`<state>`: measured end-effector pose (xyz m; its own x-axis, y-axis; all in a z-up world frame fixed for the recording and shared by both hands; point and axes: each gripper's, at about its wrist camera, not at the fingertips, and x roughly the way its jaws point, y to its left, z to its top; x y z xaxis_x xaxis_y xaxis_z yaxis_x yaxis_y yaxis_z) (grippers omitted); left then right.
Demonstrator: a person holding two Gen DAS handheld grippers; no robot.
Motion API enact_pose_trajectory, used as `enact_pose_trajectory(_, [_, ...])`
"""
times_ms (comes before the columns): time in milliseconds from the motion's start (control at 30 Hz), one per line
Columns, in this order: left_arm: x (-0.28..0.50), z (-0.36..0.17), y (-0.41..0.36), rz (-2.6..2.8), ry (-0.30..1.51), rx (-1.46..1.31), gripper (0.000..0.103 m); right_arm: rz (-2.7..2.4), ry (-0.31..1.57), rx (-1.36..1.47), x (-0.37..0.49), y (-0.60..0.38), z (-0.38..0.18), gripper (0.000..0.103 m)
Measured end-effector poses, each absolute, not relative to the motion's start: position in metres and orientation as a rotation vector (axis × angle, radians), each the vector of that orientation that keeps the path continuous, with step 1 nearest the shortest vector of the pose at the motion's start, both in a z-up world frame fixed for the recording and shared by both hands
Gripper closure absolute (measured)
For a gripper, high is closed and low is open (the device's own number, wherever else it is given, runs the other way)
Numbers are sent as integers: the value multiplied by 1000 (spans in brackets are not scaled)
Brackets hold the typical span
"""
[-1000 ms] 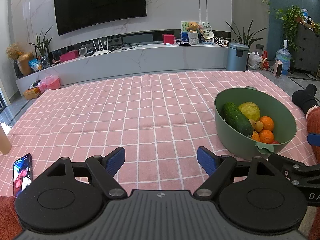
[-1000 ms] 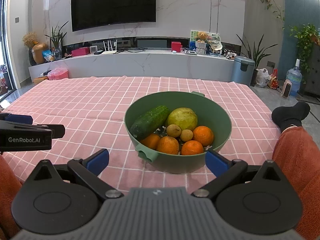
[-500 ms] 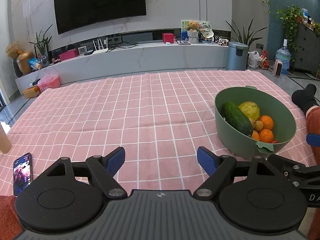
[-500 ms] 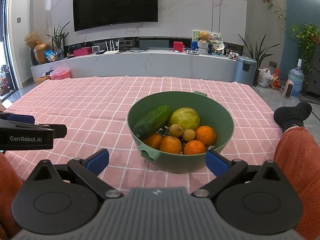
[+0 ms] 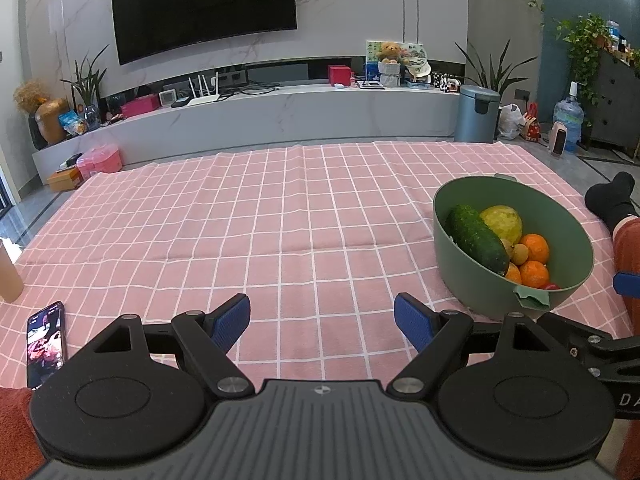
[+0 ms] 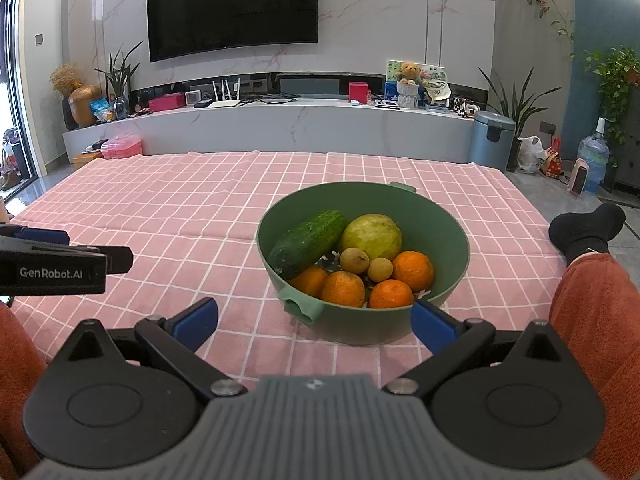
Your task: Organize fruits
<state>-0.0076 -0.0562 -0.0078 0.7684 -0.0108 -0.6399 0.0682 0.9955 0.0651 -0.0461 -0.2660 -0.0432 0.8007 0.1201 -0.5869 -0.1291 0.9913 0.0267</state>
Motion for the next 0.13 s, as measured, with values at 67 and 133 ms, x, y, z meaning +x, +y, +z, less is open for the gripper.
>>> enact_pose_trajectory(67, [-8, -7, -56, -47, 692, 82, 7, 133, 628, -16, -46, -266, -43, 5])
enact_pose_trajectory(133, [-8, -7, -57, -45, 692, 81, 7, 133, 628, -16, -46, -266, -43, 5])
